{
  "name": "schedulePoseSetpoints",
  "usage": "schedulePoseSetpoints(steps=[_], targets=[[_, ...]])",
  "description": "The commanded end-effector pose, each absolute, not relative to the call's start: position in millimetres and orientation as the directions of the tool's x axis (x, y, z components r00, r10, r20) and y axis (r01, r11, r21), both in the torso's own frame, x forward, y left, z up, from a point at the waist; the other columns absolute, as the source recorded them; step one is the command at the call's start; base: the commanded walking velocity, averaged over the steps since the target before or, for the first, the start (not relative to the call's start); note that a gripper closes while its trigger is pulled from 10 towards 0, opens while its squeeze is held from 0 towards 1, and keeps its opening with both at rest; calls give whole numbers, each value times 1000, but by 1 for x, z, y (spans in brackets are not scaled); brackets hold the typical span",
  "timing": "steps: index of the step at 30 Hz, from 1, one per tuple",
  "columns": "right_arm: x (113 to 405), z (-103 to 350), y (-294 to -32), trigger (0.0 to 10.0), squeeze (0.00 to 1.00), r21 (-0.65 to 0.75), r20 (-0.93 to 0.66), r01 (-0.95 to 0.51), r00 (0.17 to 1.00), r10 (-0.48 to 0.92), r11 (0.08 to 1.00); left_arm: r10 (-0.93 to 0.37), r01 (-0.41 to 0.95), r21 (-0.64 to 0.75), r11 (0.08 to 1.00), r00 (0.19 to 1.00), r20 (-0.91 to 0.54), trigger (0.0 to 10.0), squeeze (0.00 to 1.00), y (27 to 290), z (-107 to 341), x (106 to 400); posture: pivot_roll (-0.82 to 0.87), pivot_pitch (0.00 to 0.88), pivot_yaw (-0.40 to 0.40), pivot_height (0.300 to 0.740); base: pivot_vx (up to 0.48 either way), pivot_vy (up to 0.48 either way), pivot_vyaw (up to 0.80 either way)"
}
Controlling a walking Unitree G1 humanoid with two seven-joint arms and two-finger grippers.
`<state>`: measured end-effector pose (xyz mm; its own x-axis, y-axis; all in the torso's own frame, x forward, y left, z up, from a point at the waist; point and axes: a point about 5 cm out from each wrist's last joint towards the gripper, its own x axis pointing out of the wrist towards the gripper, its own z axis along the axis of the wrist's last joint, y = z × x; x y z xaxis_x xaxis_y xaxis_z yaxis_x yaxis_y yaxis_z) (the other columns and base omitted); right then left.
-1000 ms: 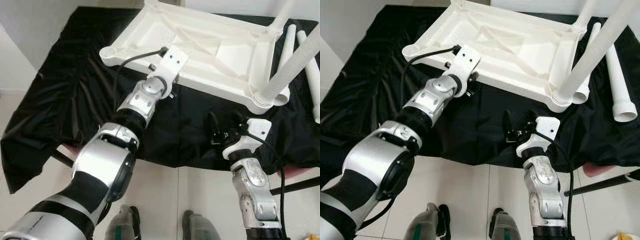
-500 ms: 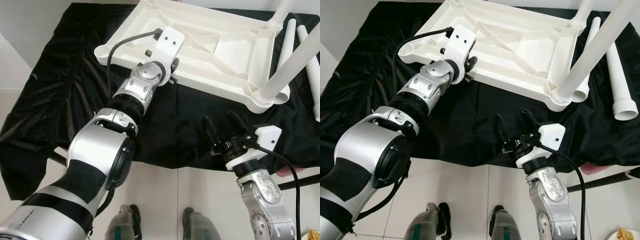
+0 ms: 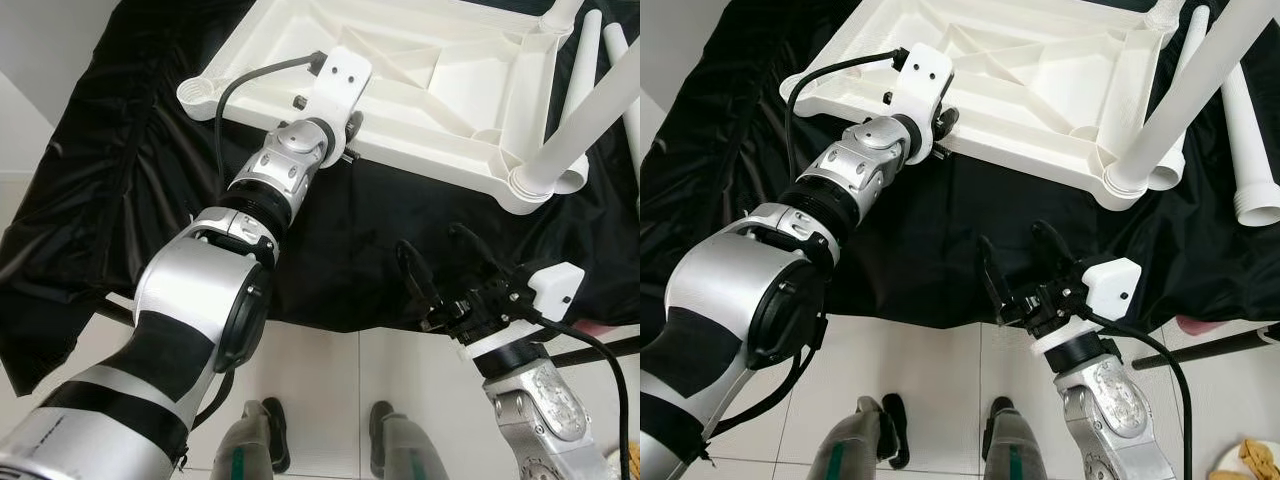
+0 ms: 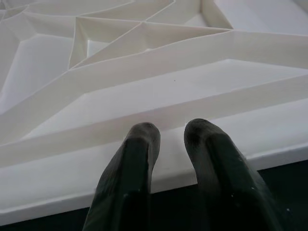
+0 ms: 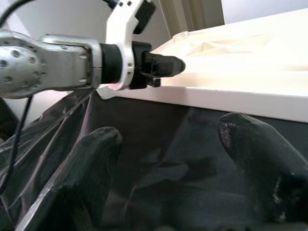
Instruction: Building children table
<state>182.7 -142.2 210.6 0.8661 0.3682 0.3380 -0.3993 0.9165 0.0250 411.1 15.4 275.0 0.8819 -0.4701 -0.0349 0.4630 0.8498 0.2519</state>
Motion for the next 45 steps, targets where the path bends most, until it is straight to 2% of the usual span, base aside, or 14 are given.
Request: schedulePoseSetpoints(steps=[1, 15, 17, 21, 23, 27, 28, 30, 41, 45], targets=[[177, 212, -140, 10000, 0, 37, 326, -412, 866, 378, 911, -446, 442, 240, 864, 894, -41, 10000, 0, 17, 272, 412, -209, 286, 112, 740, 0, 0, 0], [167, 215, -138, 10000, 0, 62, 311, -390, 882, 353, 919, -419, 419, 230, 878, 906, -53, 10000, 0, 20, 269, 413, -229, 325, 122, 740, 0, 0, 0], [165, 216, -137, 10000, 0, 71, 310, -388, 884, 350, 919, -392, 398, 225, 890, 917, -72, 10000, 0, 23, 265, 414, -227, 329, 122, 740, 0, 0, 0], [165, 217, -135, 10000, 0, 78, 292, -403, 884, 366, 912, -326, 371, 206, 905, 919, -223, 10000, 0, 35, 236, 414, -203, 333, 120, 740, 0, 0, 0], [165, 217, -135, 10000, 0, 78, 292, -403, 884, 366, 912, -326, 371, 206, 905, 919, -223, 10000, 0, 35, 236, 414, -203, 333, 120, 740, 0, 0, 0], [167, 217, -134, 10000, 0, 67, 282, -422, 877, 388, 904, -325, 412, 162, 897, 862, -390, 10000, 0, 43, 210, 409, -175, 331, 121, 740, 0, 0, 0], [167, 217, -134, 10000, 0, 67, 282, -422, 877, 388, 904, -325, 412, 162, 897, 862, -390, 10000, 0, 43, 210, 409, -175, 331, 121, 740, 0, 0, 0], [170, 218, -134, 10000, 0, 60, 278, -432, 873, 400, 900, -309, 419, 151, 895, 829, -465, 10000, 0, 54, 196, 407, -144, 324, 123, 740, 0, 0, 0], [180, 218, -132, 10000, 0, 47, 280, -455, 861, 425, 889, -274, 422, 145, 895, 776, -569, 10000, 0, 78, 173, 403, -107, 299, 125, 740, 0, 0, 0], [185, 218, -132, 10000, 0, 34, 288, -464, 853, 436, 885, -251, 419, 122, 900, 727, -639, 10000, 0, 94, 150, 395, -98, 288, 123, 740, 0, 0, 0]])
